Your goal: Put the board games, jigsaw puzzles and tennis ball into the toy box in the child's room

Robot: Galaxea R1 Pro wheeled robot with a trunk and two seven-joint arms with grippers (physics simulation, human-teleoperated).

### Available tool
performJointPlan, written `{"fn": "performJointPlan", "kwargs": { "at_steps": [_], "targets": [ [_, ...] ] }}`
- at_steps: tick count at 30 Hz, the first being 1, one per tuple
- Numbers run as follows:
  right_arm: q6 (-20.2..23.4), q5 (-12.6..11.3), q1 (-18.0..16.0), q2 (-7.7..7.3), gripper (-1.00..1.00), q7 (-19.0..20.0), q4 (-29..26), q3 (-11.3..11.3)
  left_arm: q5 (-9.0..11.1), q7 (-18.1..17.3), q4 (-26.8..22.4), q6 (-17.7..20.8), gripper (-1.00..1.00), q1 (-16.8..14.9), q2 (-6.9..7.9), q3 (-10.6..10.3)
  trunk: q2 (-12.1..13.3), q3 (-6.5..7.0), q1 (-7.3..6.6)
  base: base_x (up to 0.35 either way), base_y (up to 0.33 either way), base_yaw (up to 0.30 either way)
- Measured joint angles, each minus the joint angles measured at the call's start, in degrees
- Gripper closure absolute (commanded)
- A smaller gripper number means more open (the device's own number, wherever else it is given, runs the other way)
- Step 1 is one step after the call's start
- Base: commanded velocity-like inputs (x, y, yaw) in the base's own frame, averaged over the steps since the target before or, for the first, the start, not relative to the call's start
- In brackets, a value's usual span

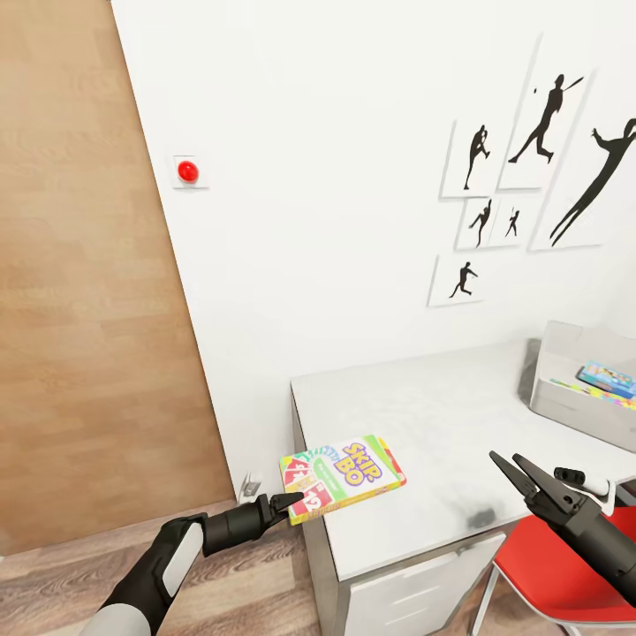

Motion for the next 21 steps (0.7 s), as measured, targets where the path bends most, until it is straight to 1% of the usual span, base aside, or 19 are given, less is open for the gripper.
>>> {"fn": "performJointPlan", "kwargs": {
  "at_steps": [7,15,21],
  "targets": [
    [0.0,0.0,0.0,0.02,-1.00,0.0,0.0,0.0,0.0,0.0,0.0,0.0,-1.00,0.0,-0.02,0.0,0.0,0.01,-0.01,0.000,0.000,0.000],
    [0.0,0.0,0.0,0.02,-1.00,0.0,0.0,0.0,0.0,0.0,0.0,0.0,-1.00,0.0,0.01,0.0,3.2,1.44,-1.76,0.000,0.000,0.000],
    [0.0,0.0,0.0,0.02,-1.00,0.0,0.0,0.0,0.0,0.0,0.0,0.0,-1.00,0.0,-0.01,0.0,3.2,1.44,-1.76,0.000,0.000,0.000]
  ]
}}
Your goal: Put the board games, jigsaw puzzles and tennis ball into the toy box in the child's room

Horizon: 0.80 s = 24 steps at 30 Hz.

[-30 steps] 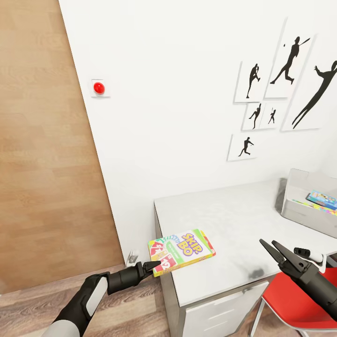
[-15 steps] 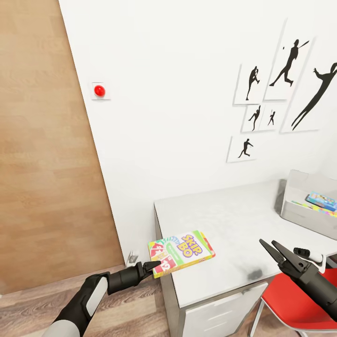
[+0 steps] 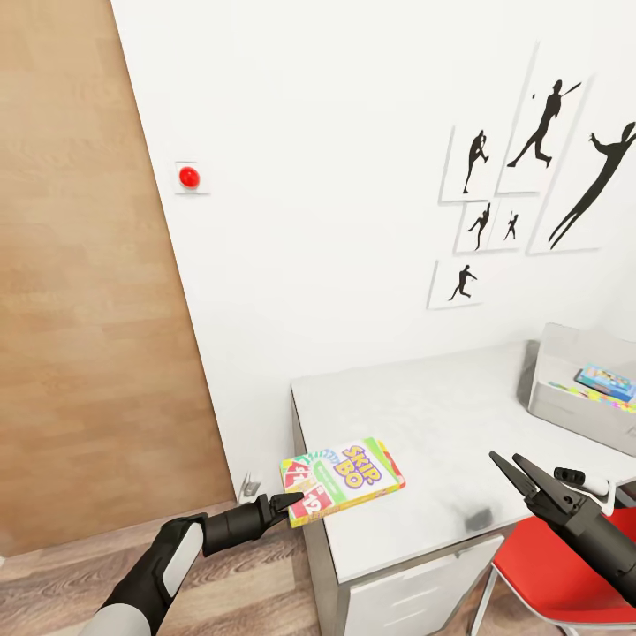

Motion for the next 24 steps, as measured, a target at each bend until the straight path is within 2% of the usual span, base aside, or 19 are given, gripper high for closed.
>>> {"fn": "performJointPlan", "kwargs": {
  "at_steps": [9,15,24],
  "targets": [
    [0.0,0.0,0.0,0.02,-1.00,0.0,0.0,0.0,0.0,0.0,0.0,0.0,-1.00,0.0,-0.02,0.0,0.0,0.00,0.00,0.000,0.000,0.000],
    [0.0,0.0,0.0,0.07,-1.00,0.0,0.0,0.0,0.0,0.0,0.0,0.0,-1.00,0.0,-0.02,0.0,2.4,1.07,-1.31,0.000,0.000,0.000],
    [0.0,0.0,0.0,0.14,-1.00,0.0,0.0,0.1,0.0,0.0,0.0,0.0,-1.00,0.0,-0.01,0.0,2.4,1.08,-1.32,0.000,0.000,0.000]
  ]
}}
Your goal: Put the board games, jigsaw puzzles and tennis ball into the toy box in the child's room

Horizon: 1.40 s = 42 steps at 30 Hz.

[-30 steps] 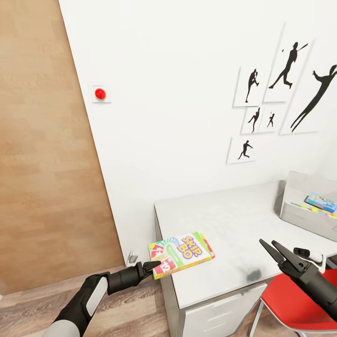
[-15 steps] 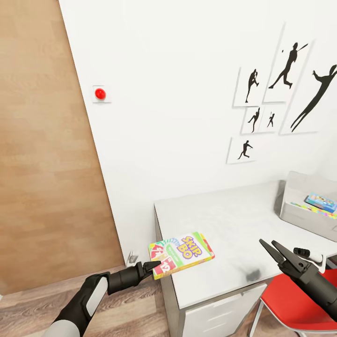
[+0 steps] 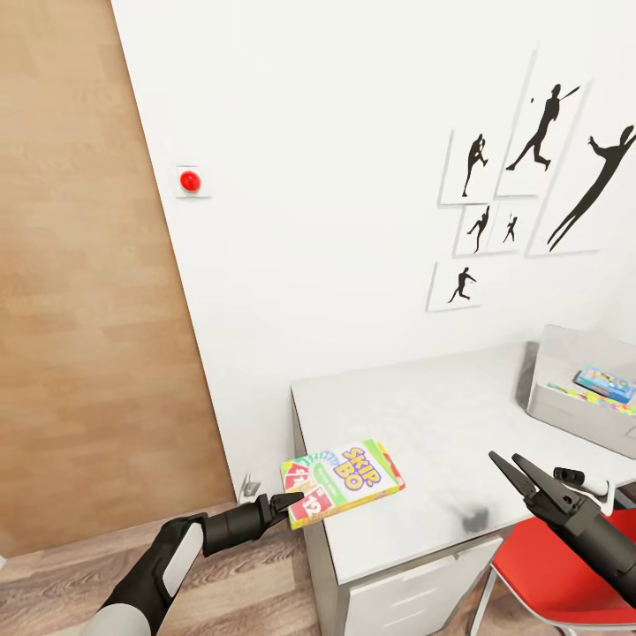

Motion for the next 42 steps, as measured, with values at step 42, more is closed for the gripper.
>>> {"fn": "performJointPlan", "kwargs": {
  "at_steps": [42],
  "targets": [
    [0.0,0.0,0.0,0.04,-1.00,0.0,0.0,0.0,0.0,0.0,0.0,0.0,-1.00,0.0,0.00,0.0,0.0,0.00,0.00,-0.003,0.000,0.000]
  ]
}}
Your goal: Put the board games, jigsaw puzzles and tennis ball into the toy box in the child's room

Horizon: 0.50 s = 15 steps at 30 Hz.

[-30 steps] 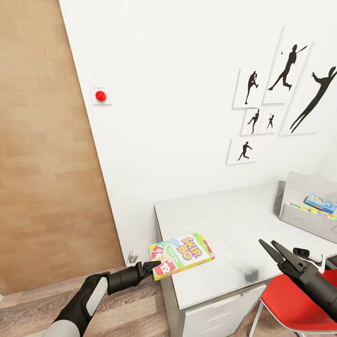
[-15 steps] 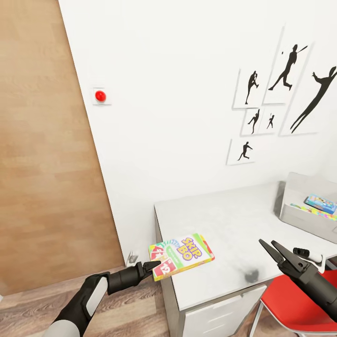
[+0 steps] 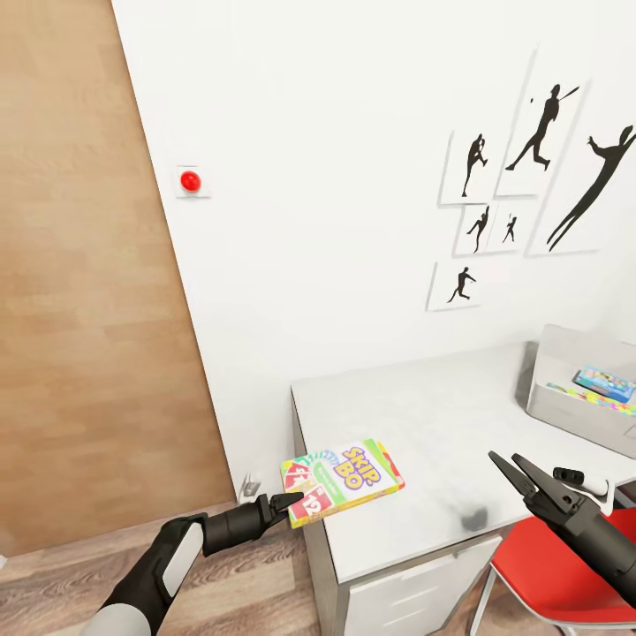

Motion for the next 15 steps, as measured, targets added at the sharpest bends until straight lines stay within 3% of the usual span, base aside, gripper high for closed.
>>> {"fn": "performJointPlan", "kwargs": {
  "at_steps": [7,15],
  "targets": [
    [0.0,0.0,0.0,0.00,-1.00,0.0,0.0,0.0,0.0,0.1,0.0,-0.1,-1.00,0.0,-0.04,0.0,0.0,0.00,0.00,-0.001,-0.011,0.000],
    [0.0,0.0,0.0,0.00,-1.00,0.0,0.0,0.0,0.0,0.2,0.0,0.0,-1.00,0.0,-0.08,0.0,0.0,0.00,0.00,0.000,-0.119,0.000]
  ]
}}
